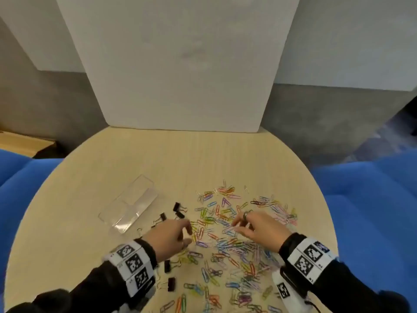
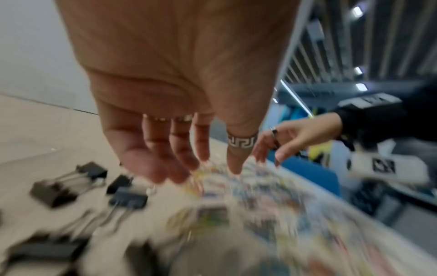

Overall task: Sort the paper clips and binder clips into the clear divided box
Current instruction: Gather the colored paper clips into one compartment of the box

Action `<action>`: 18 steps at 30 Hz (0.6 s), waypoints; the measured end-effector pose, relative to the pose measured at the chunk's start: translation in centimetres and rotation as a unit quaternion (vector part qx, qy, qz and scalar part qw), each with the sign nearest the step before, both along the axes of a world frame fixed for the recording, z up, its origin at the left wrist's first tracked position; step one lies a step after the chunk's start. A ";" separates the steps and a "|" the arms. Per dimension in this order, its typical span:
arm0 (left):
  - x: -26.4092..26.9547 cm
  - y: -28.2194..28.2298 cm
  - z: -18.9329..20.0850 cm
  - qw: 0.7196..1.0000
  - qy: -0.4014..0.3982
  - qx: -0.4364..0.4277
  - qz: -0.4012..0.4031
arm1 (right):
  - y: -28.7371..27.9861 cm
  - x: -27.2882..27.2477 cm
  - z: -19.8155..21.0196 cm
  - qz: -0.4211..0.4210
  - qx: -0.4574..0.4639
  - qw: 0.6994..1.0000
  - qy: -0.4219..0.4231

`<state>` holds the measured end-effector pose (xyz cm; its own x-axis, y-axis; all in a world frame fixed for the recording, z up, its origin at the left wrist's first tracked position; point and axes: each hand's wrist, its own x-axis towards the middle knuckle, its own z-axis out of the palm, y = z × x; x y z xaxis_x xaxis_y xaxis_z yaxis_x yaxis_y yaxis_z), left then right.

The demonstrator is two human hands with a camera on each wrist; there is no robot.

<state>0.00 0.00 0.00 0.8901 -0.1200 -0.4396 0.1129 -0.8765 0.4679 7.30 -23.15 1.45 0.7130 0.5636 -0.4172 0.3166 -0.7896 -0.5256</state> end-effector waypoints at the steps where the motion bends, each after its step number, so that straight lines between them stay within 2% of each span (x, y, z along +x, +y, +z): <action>1: -1.0 -0.2 -0.4 0.999 0.030 0.027 -0.014 | -0.4 -0.7 -0.9 0.001 -0.024 1.000 0.016; 5: -5.3 -1.3 -4.2 0.986 0.014 0.128 -0.104 | -2.4 -4.1 -6.1 0.146 -0.186 0.971 0.016; 8: -7.9 -2.0 -8.5 0.975 -0.050 0.170 -0.135 | -3.0 -5.6 -8.1 0.201 -0.228 0.953 -0.010; 9: -8.7 -2.0 -9.5 0.974 -0.011 0.176 -0.143 | -3.1 -5.9 -8.7 0.216 -0.227 0.949 -0.029; 11: -9.7 -2.5 -10.9 0.966 0.021 0.189 -0.174 | -3.2 -6.3 -9.5 0.223 -0.233 0.942 -0.095; 13: -9.9 -3.2 -12.5 0.966 -0.001 0.179 -0.185 | -3.3 -6.6 -10.2 0.179 -0.282 0.940 -0.070; 16: -8.6 -4.6 -12.3 0.973 0.007 0.158 -0.169 | -3.5 -6.1 -12.3 0.148 -0.275 0.945 -0.096; 18: -7.5 -5.4 -12.1 0.975 0.008 0.149 -0.165 | -2.7 -5.4 -10.7 0.156 -0.260 0.947 -0.112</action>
<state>-7.54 -5.42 -12.07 0.8178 -0.2631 -0.5118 -0.1931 -0.9633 0.1866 1.89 -25.81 -9.26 0.6496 0.5211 -0.5537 0.6337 -0.7734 0.0155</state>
